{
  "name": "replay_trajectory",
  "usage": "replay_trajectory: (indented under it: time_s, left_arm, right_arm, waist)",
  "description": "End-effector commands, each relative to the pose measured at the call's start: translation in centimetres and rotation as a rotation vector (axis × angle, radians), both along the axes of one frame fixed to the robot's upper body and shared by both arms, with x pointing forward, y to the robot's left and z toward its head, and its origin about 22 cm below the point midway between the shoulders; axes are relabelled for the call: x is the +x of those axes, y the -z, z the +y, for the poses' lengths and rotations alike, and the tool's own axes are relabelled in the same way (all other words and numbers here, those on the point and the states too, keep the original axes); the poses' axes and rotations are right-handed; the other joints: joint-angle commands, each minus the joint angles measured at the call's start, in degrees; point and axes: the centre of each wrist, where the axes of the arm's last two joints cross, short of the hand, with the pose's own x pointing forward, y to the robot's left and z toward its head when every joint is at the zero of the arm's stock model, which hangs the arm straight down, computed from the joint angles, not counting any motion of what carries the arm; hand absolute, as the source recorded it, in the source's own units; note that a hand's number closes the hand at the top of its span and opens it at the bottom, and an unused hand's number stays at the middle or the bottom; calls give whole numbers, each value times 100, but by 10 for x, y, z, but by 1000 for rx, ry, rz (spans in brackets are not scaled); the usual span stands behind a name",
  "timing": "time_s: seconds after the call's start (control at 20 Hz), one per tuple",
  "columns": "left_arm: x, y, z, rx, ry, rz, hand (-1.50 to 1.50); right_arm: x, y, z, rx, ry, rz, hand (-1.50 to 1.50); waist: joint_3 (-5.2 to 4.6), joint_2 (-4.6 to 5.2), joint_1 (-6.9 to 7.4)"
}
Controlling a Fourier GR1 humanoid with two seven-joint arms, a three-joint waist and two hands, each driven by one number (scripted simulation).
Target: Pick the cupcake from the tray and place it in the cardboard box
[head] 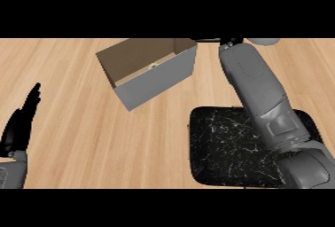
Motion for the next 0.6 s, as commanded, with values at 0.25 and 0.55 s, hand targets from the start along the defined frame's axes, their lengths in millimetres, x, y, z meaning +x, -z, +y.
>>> replay_trajectory:
  time_s: [0.25,0.55]
  left_arm:
    - [-1,1,4,-14,-42,21,0]
    - [-15,12,15,1,-59,34,0]
  right_arm:
    - [-22,54,-89,-17,21,23,-150]
    - [-43,40,-138,-87,-73,110,-150]
  waist:
    - [-1,-82,-267]
    - [-6,-97,-307]
